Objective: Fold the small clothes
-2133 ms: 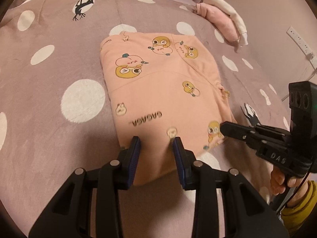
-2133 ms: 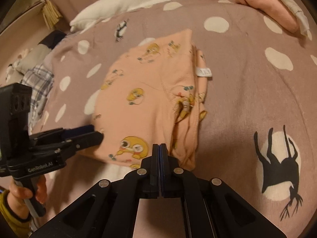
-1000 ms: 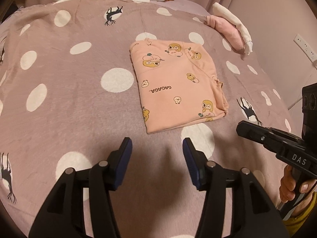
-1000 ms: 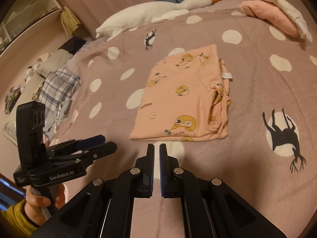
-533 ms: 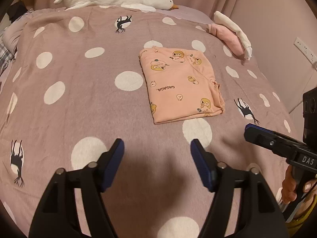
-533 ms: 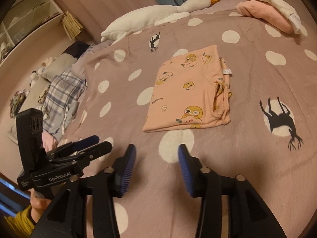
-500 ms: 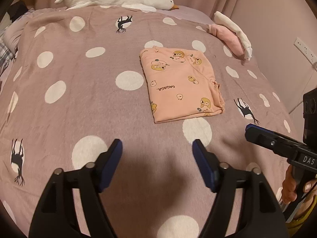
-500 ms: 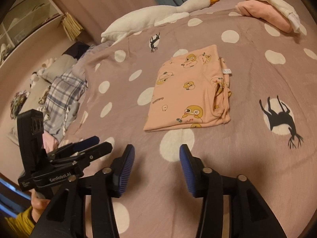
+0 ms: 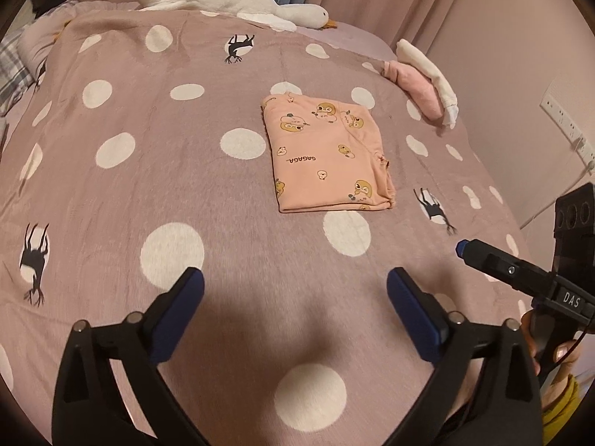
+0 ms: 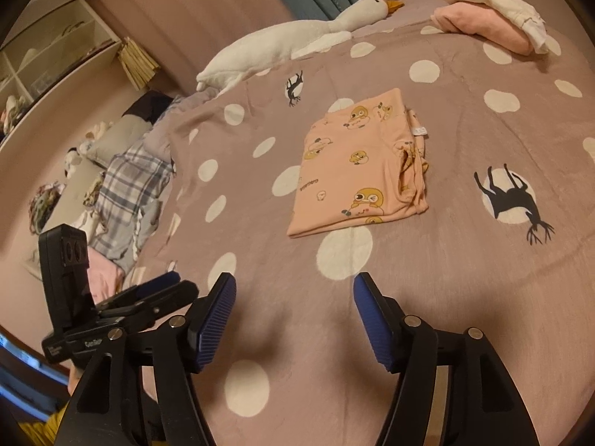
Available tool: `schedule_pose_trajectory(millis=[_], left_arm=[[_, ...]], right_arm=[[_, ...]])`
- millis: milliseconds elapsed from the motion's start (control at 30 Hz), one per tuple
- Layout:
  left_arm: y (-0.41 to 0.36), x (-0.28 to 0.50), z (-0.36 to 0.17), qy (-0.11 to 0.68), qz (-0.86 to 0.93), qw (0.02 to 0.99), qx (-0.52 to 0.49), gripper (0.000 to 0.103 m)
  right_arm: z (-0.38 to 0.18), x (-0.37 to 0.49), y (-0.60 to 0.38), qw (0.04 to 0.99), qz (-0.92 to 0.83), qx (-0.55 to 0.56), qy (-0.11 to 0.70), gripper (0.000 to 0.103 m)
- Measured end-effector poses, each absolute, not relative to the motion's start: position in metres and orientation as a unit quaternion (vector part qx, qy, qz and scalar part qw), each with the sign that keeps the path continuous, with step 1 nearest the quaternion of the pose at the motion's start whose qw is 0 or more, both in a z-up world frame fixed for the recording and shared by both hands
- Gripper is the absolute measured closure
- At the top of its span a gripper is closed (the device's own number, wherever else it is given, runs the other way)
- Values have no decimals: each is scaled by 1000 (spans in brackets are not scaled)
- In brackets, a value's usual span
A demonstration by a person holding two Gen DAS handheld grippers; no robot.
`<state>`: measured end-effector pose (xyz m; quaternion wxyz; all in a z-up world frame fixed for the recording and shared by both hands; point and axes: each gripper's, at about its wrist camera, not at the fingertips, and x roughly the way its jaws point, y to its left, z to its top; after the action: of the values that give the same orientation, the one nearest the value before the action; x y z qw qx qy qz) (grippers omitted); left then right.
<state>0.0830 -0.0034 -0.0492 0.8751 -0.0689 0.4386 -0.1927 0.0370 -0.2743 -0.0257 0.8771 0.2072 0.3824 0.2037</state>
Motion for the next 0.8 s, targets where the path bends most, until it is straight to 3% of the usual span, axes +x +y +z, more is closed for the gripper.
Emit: schedule_pose_trajectory(millis=[667,800], left_arm=[[27,30,-25,381,-292,851,-213,0],[28,23,-22,353,-314,853,-222,0]], right_arm=[[-20,-11,-294,878,183,285,337,13],[-17,-17,-299,886,173,292,316,1]])
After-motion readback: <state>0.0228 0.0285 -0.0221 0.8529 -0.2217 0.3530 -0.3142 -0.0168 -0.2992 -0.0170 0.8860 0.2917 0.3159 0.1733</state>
